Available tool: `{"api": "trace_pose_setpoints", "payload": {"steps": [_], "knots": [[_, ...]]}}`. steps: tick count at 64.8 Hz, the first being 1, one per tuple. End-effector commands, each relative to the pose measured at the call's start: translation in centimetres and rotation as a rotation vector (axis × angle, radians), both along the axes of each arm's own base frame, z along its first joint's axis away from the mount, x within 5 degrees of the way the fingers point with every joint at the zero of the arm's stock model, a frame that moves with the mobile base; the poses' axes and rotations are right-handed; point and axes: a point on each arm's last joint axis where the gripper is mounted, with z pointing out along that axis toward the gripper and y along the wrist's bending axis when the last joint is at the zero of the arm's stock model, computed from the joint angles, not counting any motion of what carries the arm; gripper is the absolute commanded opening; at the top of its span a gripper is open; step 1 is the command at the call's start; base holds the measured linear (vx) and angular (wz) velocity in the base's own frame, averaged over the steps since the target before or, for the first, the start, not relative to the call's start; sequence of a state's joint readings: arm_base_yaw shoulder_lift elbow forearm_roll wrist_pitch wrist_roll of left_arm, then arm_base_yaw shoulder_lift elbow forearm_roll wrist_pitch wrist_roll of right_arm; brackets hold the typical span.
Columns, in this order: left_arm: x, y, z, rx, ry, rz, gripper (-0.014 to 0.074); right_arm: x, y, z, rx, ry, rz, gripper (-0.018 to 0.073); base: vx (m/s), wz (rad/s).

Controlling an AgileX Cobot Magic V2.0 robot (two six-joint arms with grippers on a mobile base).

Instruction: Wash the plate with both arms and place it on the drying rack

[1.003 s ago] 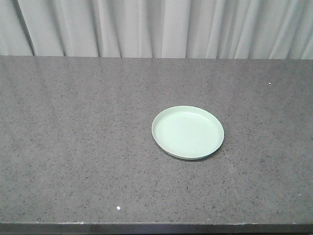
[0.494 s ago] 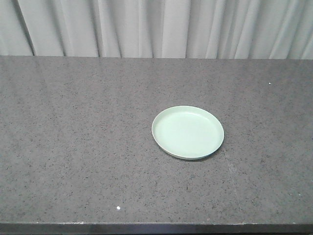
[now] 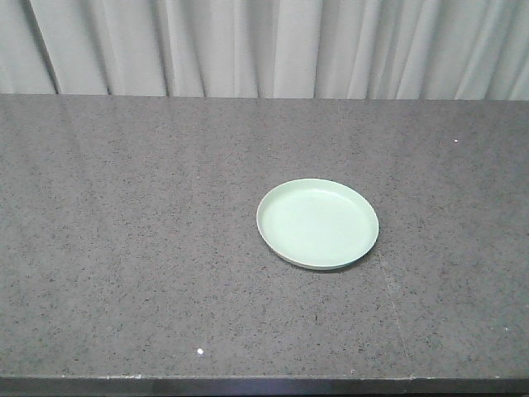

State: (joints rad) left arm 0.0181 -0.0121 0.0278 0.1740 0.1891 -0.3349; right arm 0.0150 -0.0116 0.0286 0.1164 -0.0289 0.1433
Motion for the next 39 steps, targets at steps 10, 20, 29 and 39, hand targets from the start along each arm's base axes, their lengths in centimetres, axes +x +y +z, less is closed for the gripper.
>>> {"api": "trace_pose_setpoints", "payload": {"steps": [10, 20, 29, 39], "knots": [[0.0, -0.1, 0.1, 0.0, -0.066, -0.019, -0.0006, -1.0, -0.2, 5.3, 0.202, -0.203, 0.013, -0.0006, 0.0, 0.0], [0.0, -0.1, 0.1, 0.0, -0.066, -0.019, -0.0006, -1.2, 0.1, 10.7, 0.108, -0.108, 0.029, -0.0003, 0.0, 0.0], [0.0, -0.1, 0.1, 0.0, -0.066, -0.019, -0.0006, 0.3, 0.3, 15.1, -0.034, -0.016, 0.03, 0.0044, 0.0, 0.0], [0.0, -0.1, 0.1, 0.0, -0.066, -0.019, -0.0006, 2.7, 0.5, 18.3, -0.096, -0.011, 0.043, 0.0233, 0.0, 0.0]]}}
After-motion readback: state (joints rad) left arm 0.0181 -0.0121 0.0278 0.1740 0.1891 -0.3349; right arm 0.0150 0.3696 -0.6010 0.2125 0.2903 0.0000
